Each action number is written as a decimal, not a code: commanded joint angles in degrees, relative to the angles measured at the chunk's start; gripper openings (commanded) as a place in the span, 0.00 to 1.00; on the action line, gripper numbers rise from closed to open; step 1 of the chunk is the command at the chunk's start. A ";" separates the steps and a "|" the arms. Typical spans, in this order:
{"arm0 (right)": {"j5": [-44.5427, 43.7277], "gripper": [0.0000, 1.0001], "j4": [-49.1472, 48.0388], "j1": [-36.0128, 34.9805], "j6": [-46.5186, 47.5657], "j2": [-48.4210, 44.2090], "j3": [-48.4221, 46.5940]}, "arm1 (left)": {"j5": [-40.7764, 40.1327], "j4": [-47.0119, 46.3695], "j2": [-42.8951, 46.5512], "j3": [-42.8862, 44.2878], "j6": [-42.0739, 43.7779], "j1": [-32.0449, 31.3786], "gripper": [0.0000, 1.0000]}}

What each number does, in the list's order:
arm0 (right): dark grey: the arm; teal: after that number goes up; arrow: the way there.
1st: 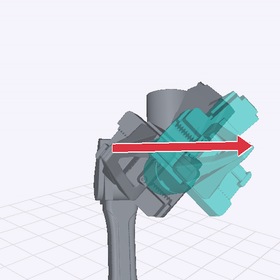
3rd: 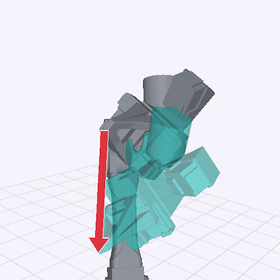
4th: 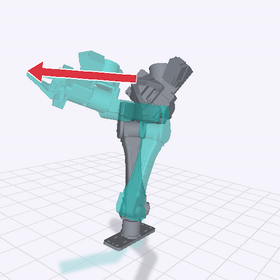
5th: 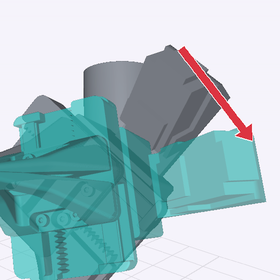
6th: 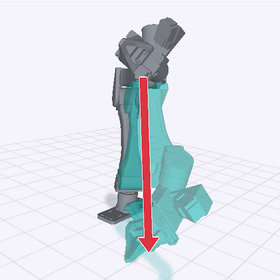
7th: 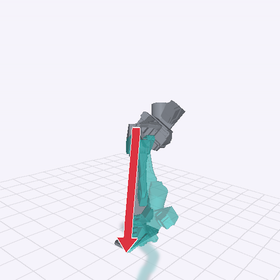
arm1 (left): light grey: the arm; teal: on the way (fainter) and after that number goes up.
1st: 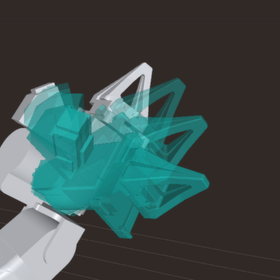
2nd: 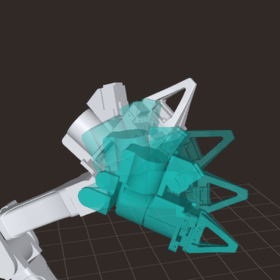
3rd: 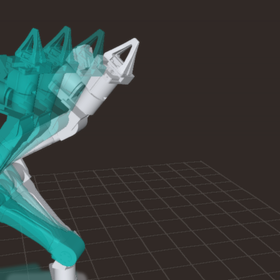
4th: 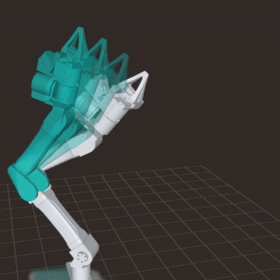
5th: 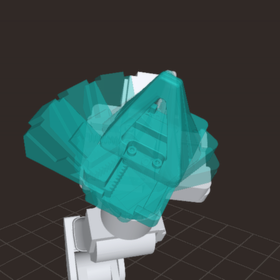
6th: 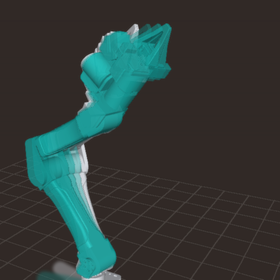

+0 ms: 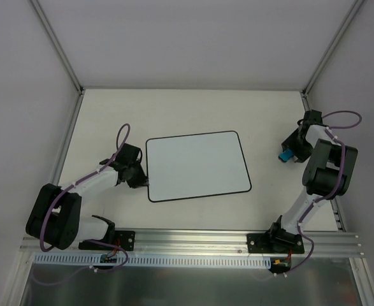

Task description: Erase the whiteboard

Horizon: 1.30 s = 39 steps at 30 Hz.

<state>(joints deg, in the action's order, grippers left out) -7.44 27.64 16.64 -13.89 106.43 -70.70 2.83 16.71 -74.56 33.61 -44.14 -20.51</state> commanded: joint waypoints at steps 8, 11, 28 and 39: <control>1.99 0.87 3.29 0.32 4.30 -16.15 -0.05 | -5.20 5.43 4.42 6.29 4.94 0.83 0.39; 4.18 0.91 5.14 0.32 6.68 -22.83 -1.37 | -6.95 7.19 7.41 10.33 7.57 0.83 0.58; 17.46 0.99 6.02 0.06 22.59 -54.65 -14.99 | -27.95 12.65 25.07 42.76 41.84 0.83 0.99; 15.54 0.99 7.17 -5.30 25.67 -60.46 -20.97 | -32.36 12.65 31.58 52.00 48.53 0.83 0.99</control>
<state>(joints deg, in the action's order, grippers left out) 9.28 34.44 12.56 9.26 47.03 -89.69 -27.22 29.02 -43.22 84.68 0.99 -20.49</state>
